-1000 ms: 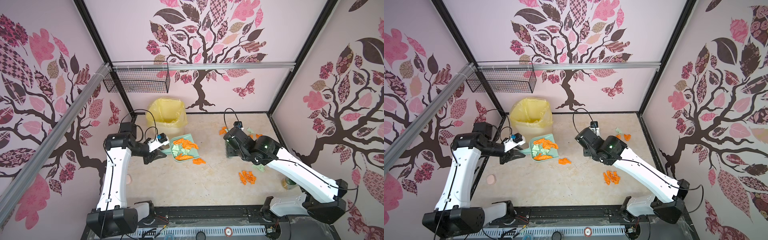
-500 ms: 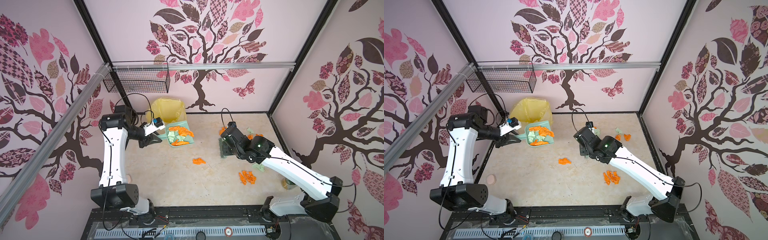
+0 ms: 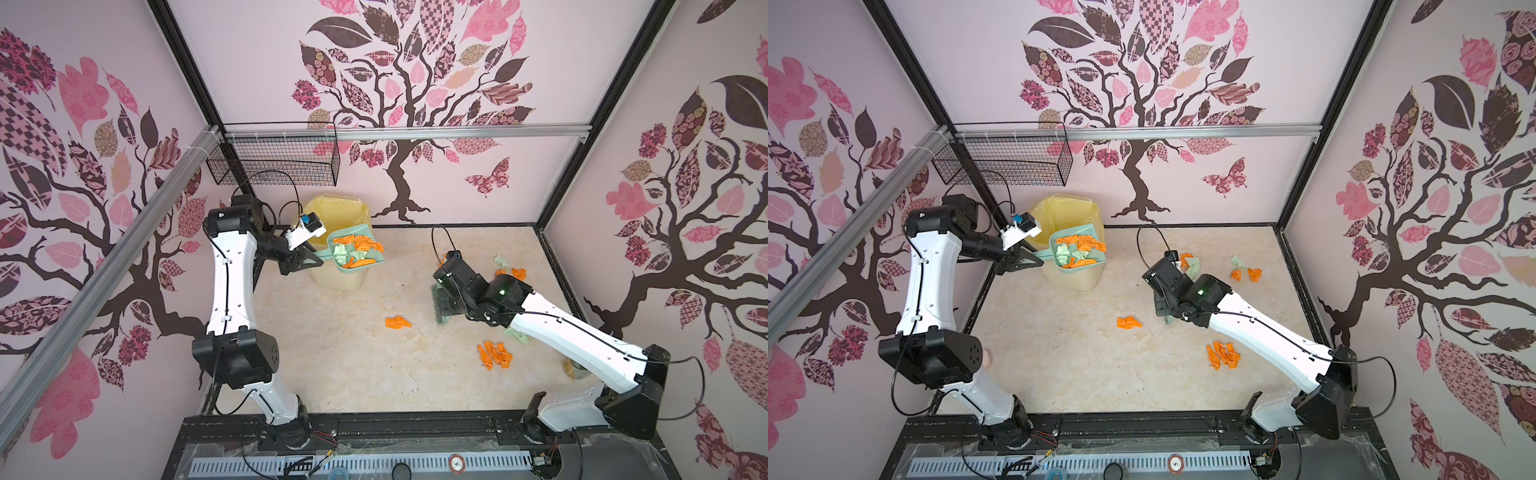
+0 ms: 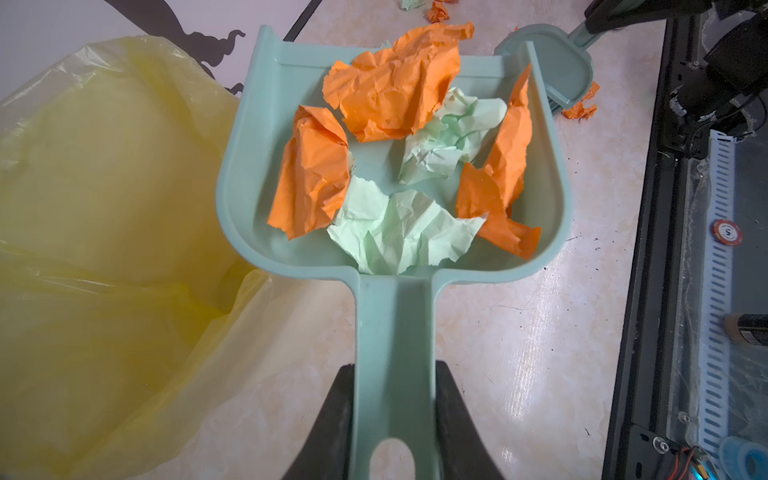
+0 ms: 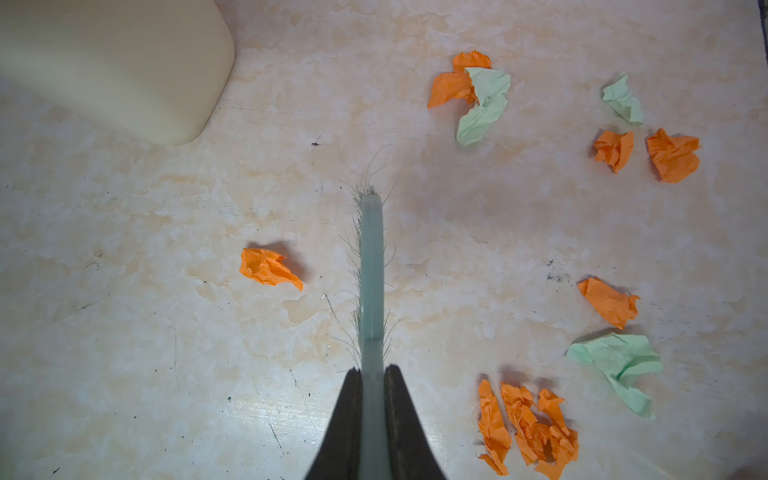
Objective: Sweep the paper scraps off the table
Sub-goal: 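Lift the full dustpan toward the bin with the left gripper while the right withdraws, then tip the dustpan over the yellow bin with the left gripper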
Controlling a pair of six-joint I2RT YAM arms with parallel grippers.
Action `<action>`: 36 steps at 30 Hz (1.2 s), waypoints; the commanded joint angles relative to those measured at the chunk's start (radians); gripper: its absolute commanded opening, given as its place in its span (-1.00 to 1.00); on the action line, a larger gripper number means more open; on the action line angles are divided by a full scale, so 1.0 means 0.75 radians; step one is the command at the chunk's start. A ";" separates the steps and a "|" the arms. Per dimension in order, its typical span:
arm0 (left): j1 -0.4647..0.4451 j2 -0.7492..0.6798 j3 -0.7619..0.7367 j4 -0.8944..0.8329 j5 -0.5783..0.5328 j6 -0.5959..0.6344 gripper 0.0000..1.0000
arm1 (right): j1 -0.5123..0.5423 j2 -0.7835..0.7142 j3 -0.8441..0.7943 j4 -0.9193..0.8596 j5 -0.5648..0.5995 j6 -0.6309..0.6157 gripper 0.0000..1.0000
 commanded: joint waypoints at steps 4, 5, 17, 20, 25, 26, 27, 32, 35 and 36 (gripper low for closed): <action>0.017 0.108 0.238 -0.212 0.031 -0.098 -1.00 | -0.006 0.025 -0.033 0.038 -0.022 -0.003 -1.00; 0.019 0.126 0.260 -0.211 0.027 -0.105 -1.00 | -0.006 0.025 -0.036 0.044 -0.024 -0.003 -1.00; 0.096 0.312 0.423 -0.213 -0.003 -0.147 -1.00 | -0.004 0.045 -0.082 0.108 -0.095 -0.007 -1.00; 0.104 0.354 0.494 -0.213 -0.016 -0.163 -1.00 | -0.006 0.055 -0.092 0.123 -0.109 -0.011 -1.00; 0.109 0.427 0.617 -0.209 -0.050 -0.185 -1.00 | -0.005 0.061 -0.093 0.133 -0.116 -0.022 -1.00; 0.109 0.443 0.641 -0.209 -0.064 -0.187 -1.00 | -0.004 0.061 -0.093 0.133 -0.116 -0.024 -1.00; 0.107 0.457 0.667 -0.208 -0.095 -0.180 -1.00 | -0.005 0.061 -0.093 0.133 -0.119 -0.024 -1.00; 0.083 0.522 0.808 -0.205 -0.317 -0.092 -1.00 | -0.004 0.063 -0.103 0.138 -0.121 -0.028 -1.00; 0.059 0.536 0.839 -0.205 -0.445 -0.030 -1.00 | -0.005 0.067 -0.111 0.150 -0.129 -0.025 -1.00; 0.049 0.539 0.842 -0.203 -0.483 -0.007 -1.00 | -0.005 0.069 -0.115 0.155 -0.132 -0.022 -1.00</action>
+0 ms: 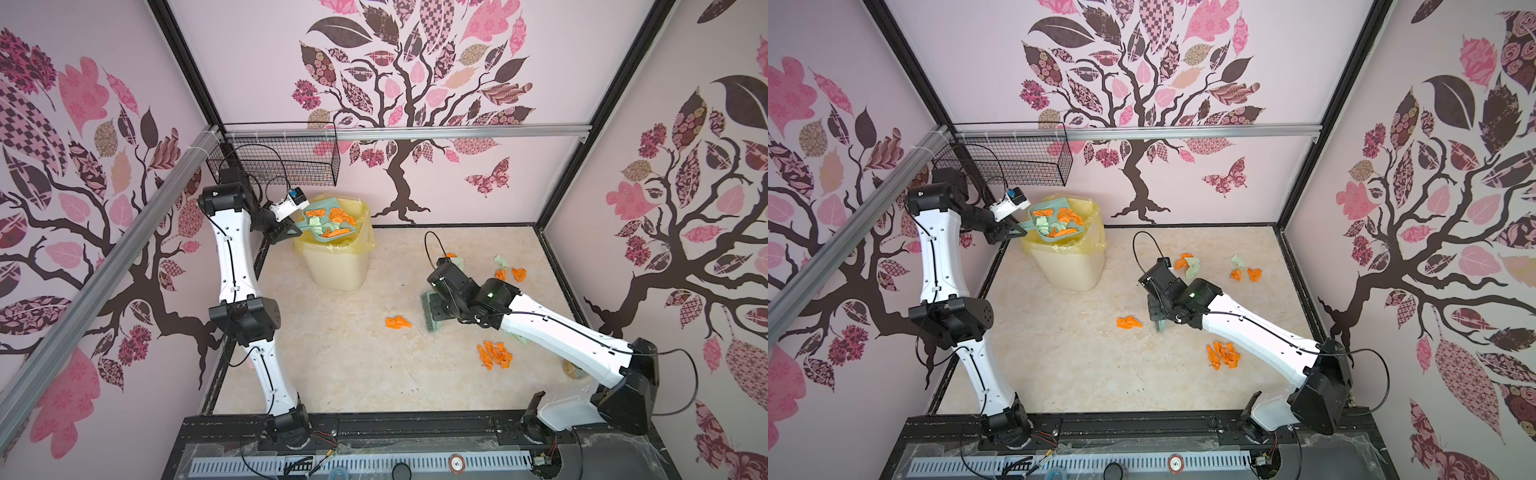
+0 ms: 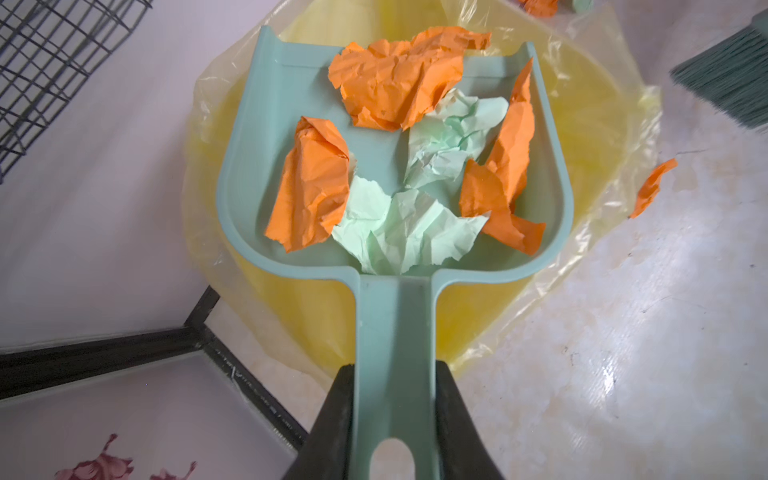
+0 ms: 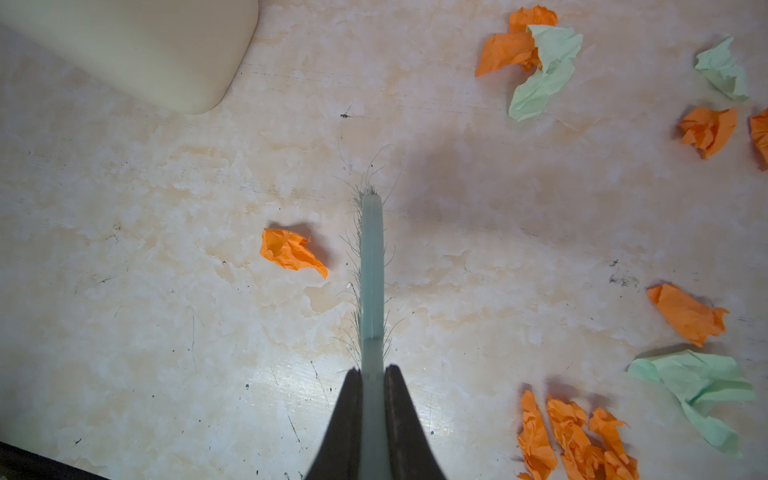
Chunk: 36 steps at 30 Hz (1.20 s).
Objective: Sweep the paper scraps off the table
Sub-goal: 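Tip the dustpan over the yellow bin with the left gripper, then lower the empty dustpan with the left gripper while the right brush reaches far scraps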
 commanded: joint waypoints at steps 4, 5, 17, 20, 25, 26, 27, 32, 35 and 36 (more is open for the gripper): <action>-0.060 0.021 0.110 -0.196 -0.232 0.116 -1.00 | -0.005 0.036 -0.024 0.040 -0.030 0.003 -1.00; -0.070 0.016 0.112 -0.188 -0.249 0.122 -1.00 | -0.004 0.038 -0.024 0.043 -0.033 0.004 -1.00; -0.188 -0.183 -0.100 0.146 -0.563 0.254 -1.00 | -0.006 0.014 -0.055 0.046 -0.030 0.004 -1.00; -0.201 -0.205 -0.092 0.186 -0.592 0.284 -1.00 | -0.006 0.003 -0.072 0.050 -0.032 0.009 -1.00; -0.215 -0.251 -0.094 0.240 -0.604 0.299 -1.00 | -0.006 -0.019 -0.084 0.048 -0.022 0.008 -1.00; -0.217 -0.261 -0.098 0.251 -0.606 0.299 -1.00 | -0.005 -0.022 -0.084 0.048 -0.022 0.009 -1.00; -0.219 -0.272 -0.103 0.264 -0.606 0.301 -1.00 | -0.005 -0.026 -0.083 0.046 -0.018 0.005 -1.00; -0.228 -0.353 -0.206 0.350 -0.639 0.334 -1.00 | -0.004 -0.041 -0.073 0.030 -0.004 -0.001 -1.00; -0.228 -0.380 -0.236 0.364 -0.651 0.348 -1.00 | -0.006 -0.049 -0.072 0.026 0.003 -0.003 -1.00; -0.228 -0.386 -0.238 0.358 -0.660 0.356 -1.00 | -0.005 -0.049 -0.073 0.026 0.003 -0.004 -1.00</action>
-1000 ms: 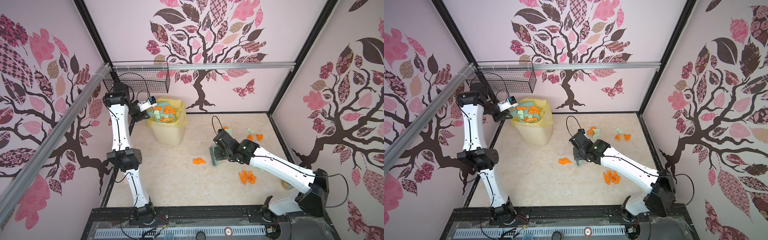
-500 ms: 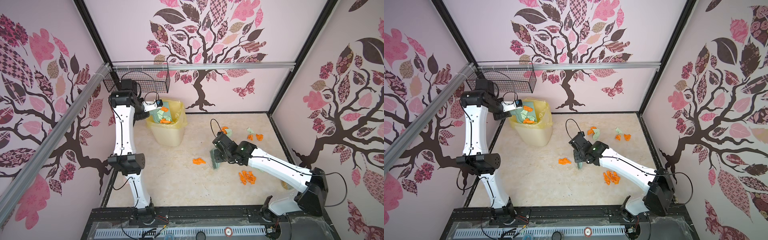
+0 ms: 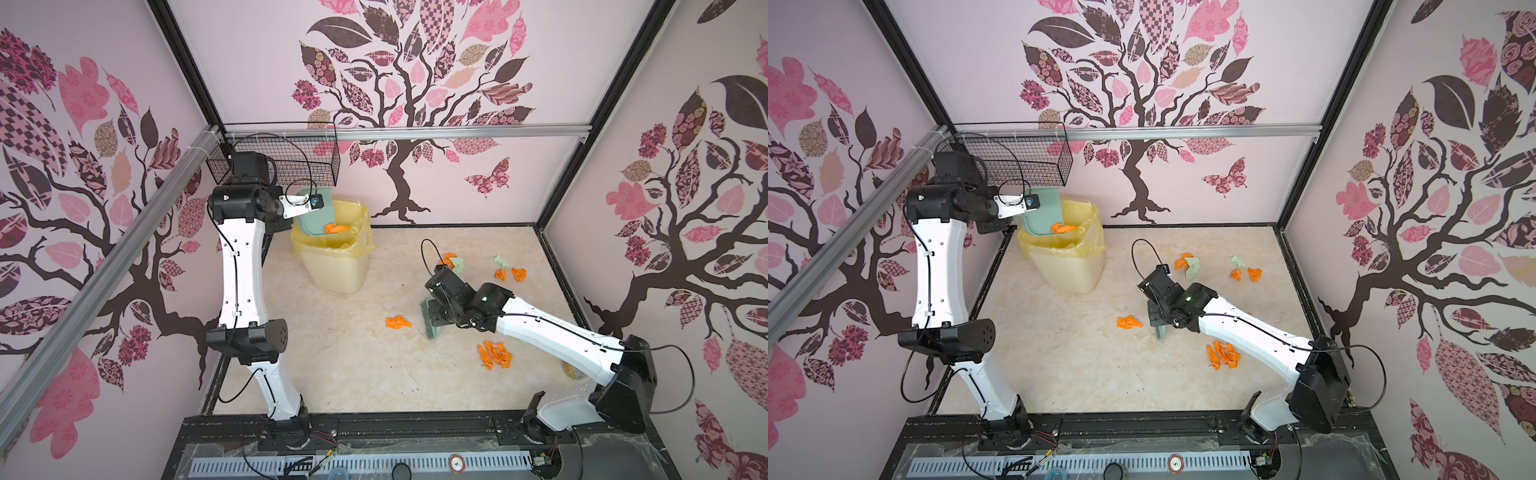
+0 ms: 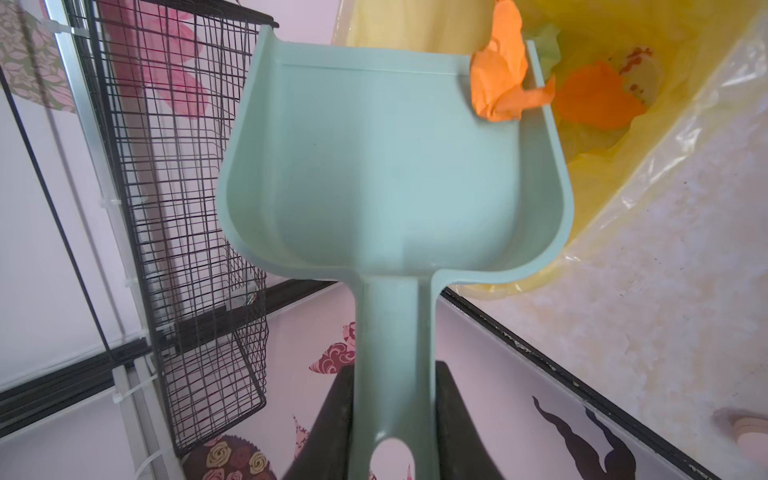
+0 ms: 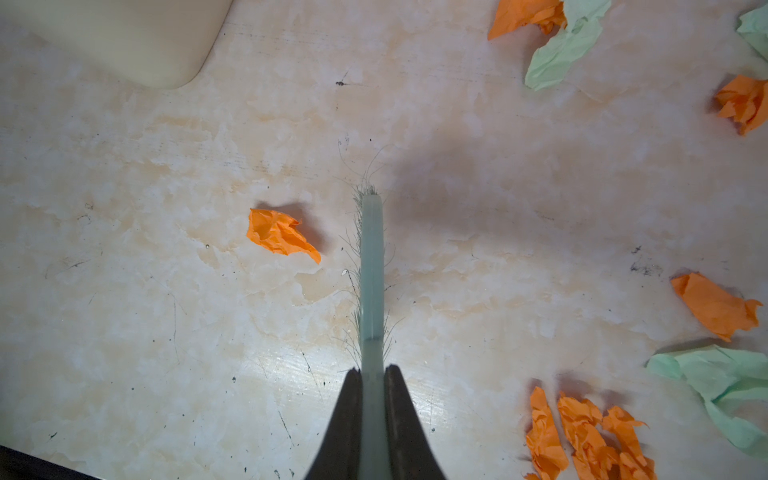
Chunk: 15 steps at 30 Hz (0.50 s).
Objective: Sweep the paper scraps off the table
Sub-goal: 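Lower the empty dustpan with the left gripper while the right brush reaches far scraps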
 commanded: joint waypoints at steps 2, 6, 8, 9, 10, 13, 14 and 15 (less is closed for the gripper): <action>-0.004 -0.053 -0.056 0.062 -0.032 0.037 -1.00 | -0.006 -0.063 0.017 -0.019 0.031 -0.004 -1.00; -0.002 -0.074 -0.056 0.062 -0.034 0.046 -1.00 | -0.004 -0.067 0.028 -0.027 0.042 -0.009 -1.00; 0.002 -0.073 -0.010 0.025 -0.005 0.031 -1.00 | -0.006 -0.075 0.032 -0.033 0.060 -0.016 -1.00; 0.004 -0.072 0.034 -0.010 0.020 0.014 -1.00 | -0.006 -0.079 0.038 -0.034 0.076 -0.029 -1.00; 0.008 -0.067 0.091 -0.054 0.054 -0.009 -1.00 | -0.005 -0.083 0.052 -0.041 0.095 -0.047 -1.00; 0.028 -0.090 0.184 -0.184 0.183 -0.093 -1.00 | -0.006 -0.074 0.135 -0.065 0.181 -0.165 -1.00; 0.032 -0.121 0.168 -0.209 0.222 -0.120 -1.00 | -0.004 -0.065 0.167 -0.074 0.222 -0.213 -1.00; 0.041 -0.162 0.121 -0.225 0.266 -0.144 -1.00 | -0.007 -0.046 0.216 -0.084 0.277 -0.266 -1.00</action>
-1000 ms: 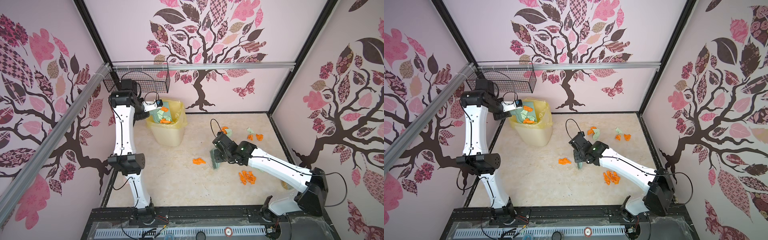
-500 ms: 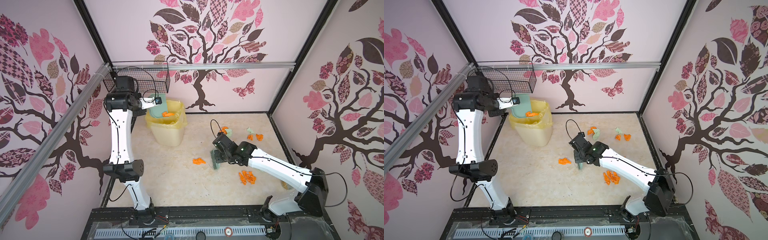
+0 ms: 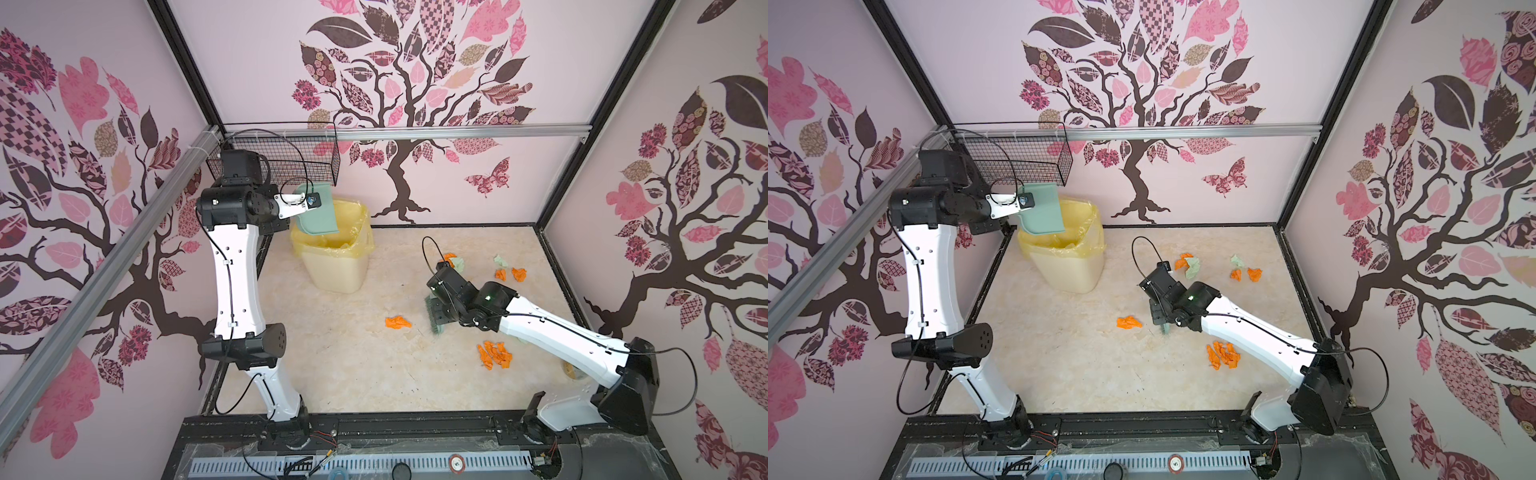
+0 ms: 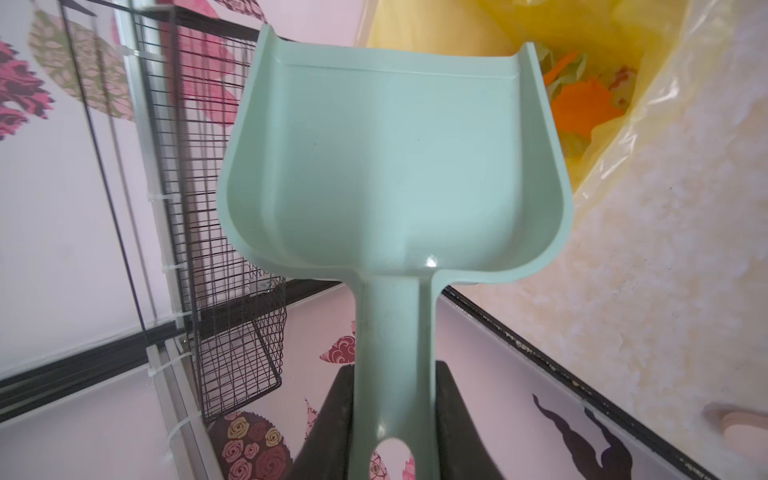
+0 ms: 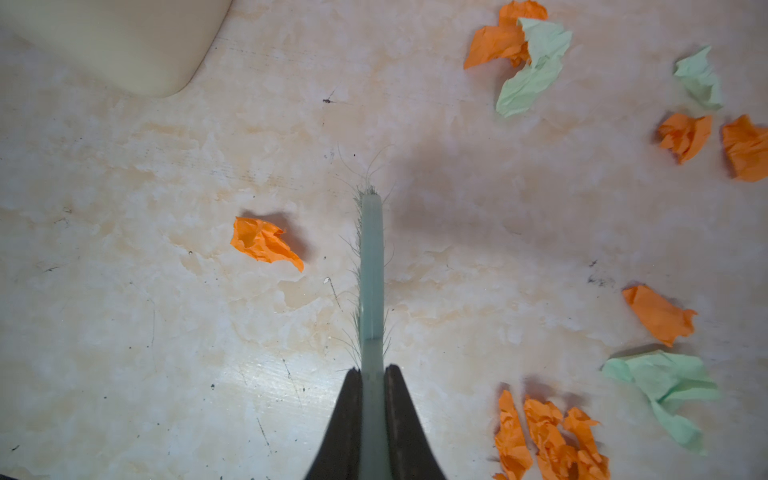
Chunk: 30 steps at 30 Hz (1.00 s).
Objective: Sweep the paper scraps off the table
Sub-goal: 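Lower the empty dustpan with the left gripper while the right brush reaches far scraps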
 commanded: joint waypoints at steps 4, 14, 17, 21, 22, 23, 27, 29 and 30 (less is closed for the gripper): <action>0.040 -0.336 -0.262 -0.124 0.326 -0.170 -1.00 | -0.052 0.083 0.361 -0.027 0.301 -0.397 -1.00; 0.026 -0.951 -1.392 -0.041 0.539 -0.199 -1.00 | -0.403 0.464 0.675 0.333 0.441 -1.191 -1.00; 0.026 -1.139 -1.800 0.116 0.484 -0.181 -1.00 | -0.512 0.620 0.785 0.418 0.426 -1.345 -1.00; 0.025 -1.224 -2.141 0.222 0.495 -0.206 -1.00 | -0.602 0.844 0.927 0.484 0.405 -1.502 -1.00; 0.022 -1.219 -2.209 0.248 0.499 -0.219 -1.00 | -0.616 0.894 0.954 0.497 0.395 -1.527 -1.00; 0.021 -1.214 -2.266 0.280 0.501 -0.233 -1.00 | -0.628 0.935 0.972 0.504 0.384 -1.537 -1.00; -0.012 -1.184 -2.492 0.478 0.465 -0.280 -1.00 | -0.636 1.083 1.016 0.515 0.339 -1.581 -1.00; -0.038 -1.158 -2.562 0.576 0.442 -0.306 -1.00 | -0.636 1.110 0.995 0.526 0.303 -1.573 -1.00; -0.044 -1.141 -2.582 0.622 0.432 -0.322 -1.00 | -0.635 1.114 0.970 0.535 0.289 -1.571 -1.00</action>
